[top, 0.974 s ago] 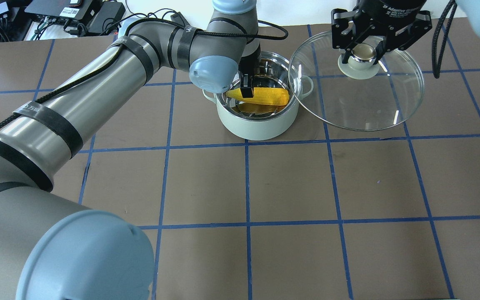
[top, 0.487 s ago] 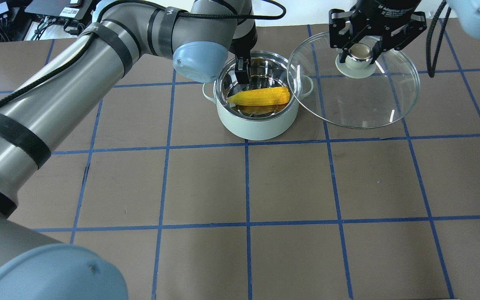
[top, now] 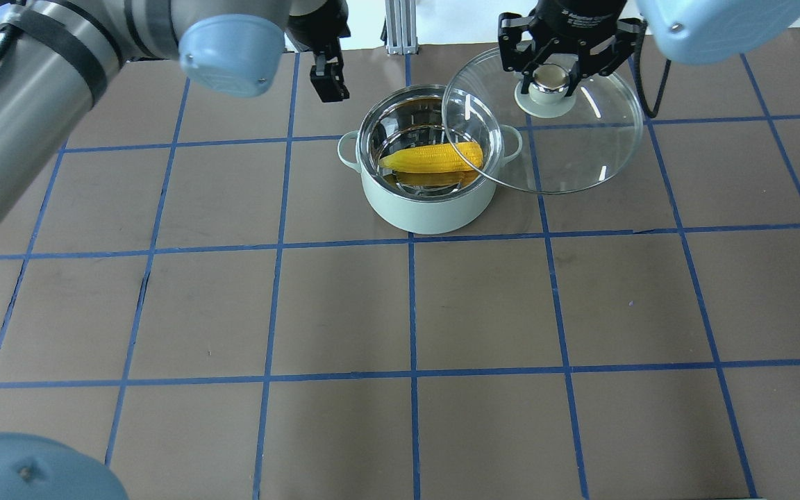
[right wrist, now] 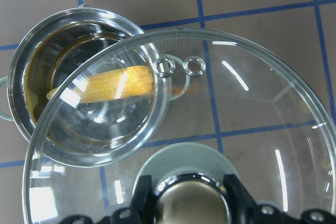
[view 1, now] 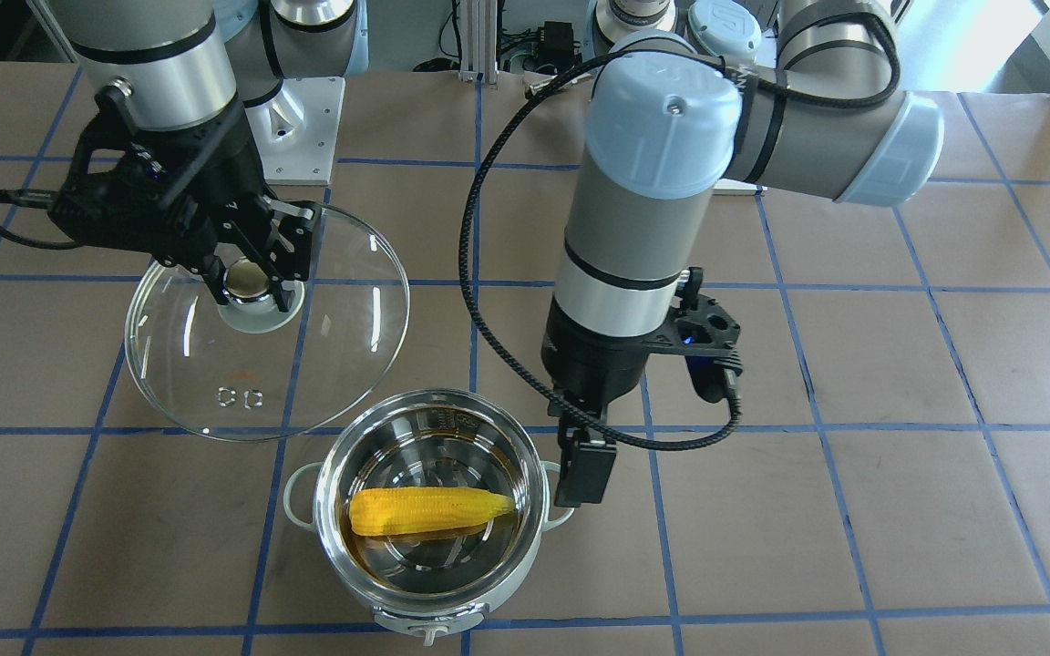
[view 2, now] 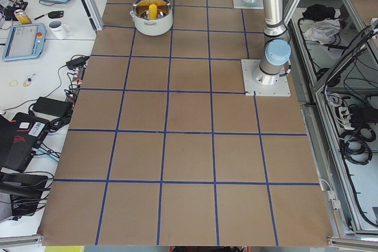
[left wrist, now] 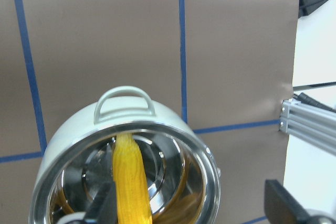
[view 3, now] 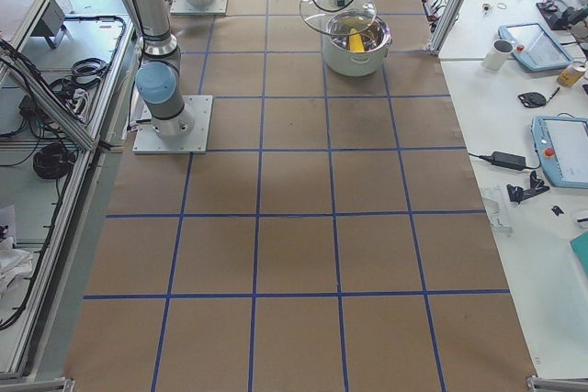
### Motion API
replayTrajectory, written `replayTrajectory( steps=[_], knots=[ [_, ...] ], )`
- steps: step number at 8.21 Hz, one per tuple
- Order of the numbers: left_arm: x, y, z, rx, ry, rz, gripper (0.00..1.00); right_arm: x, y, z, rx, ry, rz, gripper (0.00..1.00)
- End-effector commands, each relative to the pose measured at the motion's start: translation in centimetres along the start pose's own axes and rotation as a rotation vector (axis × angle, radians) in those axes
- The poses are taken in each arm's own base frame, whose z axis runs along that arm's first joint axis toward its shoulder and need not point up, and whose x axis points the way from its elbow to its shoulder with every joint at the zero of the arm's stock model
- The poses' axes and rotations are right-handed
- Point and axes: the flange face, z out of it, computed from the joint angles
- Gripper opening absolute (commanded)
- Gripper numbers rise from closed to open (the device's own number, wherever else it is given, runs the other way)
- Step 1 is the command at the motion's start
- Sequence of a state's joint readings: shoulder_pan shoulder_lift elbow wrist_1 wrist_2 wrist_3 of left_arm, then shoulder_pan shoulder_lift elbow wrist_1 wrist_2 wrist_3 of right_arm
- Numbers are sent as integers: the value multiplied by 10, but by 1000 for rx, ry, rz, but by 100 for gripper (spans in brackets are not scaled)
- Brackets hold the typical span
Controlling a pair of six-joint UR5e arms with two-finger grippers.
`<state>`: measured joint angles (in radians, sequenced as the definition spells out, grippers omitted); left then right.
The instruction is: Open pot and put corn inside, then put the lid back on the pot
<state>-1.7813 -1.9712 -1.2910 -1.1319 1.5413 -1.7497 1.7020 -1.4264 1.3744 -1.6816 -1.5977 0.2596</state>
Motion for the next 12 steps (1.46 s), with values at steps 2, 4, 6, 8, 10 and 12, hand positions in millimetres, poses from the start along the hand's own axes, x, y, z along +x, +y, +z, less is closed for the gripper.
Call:
replayTrajectory(
  steps=[2, 4, 6, 8, 10, 12],
  knots=[
    [3, -71, -56, 41, -14, 109, 100, -127, -7, 86, 47, -20, 21, 3],
    [-8, -87, -66, 49, -95, 217, 100, -139, -26, 119, 54, -17, 5, 3],
    [-30, -113, -89, 48, -210, 348, 100, -138, -38, 145, 35, 0, 9, 3],
    [-27, -127, -91, 52, -219, 589, 100, -137, -41, 151, 36, 5, 9, 3],
    [-27, -130, -97, 32, -216, 807, 100, -128, -49, 159, 37, 4, 17, 3],
    [-29, -138, -109, 26, -210, 979, 100, -129, -50, 168, 30, 10, 2, 3]
  ],
)
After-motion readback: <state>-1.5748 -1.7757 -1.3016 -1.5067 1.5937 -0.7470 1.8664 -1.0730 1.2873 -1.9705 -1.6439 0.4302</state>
